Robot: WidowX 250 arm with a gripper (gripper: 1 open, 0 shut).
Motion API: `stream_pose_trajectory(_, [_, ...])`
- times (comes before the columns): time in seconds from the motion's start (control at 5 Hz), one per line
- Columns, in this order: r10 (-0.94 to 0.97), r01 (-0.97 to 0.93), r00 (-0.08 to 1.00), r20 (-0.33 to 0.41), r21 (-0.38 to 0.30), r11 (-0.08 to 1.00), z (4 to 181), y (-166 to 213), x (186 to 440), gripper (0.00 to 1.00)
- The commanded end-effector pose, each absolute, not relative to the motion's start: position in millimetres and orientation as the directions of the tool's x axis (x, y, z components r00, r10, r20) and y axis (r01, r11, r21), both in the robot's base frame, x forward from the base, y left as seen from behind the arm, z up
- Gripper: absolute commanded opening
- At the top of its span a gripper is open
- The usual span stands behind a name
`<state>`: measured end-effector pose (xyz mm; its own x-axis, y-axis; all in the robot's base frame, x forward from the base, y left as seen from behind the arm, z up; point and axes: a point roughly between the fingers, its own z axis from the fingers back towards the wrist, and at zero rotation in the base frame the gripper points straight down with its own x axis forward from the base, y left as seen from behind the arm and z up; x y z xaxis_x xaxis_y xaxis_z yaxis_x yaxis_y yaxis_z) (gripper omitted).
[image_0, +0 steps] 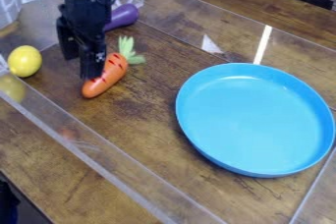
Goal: Remove the carrot from the blue tray and put it on the table
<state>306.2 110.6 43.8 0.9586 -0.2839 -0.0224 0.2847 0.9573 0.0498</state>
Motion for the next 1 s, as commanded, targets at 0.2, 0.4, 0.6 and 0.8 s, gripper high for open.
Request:
stream_pose_trajectory(0.2, [-0.309,0.306,0.951,0.027,0.071,0.949,40.6,113.5,318.6,1.00])
stream_pose_trajectory(0.4, [-0.322,0.319,0.946,0.026,0.072,0.945,35.1,113.9,322.0,1.00])
stream_pose_trajectory(0.6, [-0.328,0.326,0.944,0.025,0.072,0.943,33.6,114.2,323.8,0.00])
stream_pose_trajectory(0.8, [-0.324,0.321,0.946,0.028,0.076,0.944,42.5,118.9,324.9,0.00])
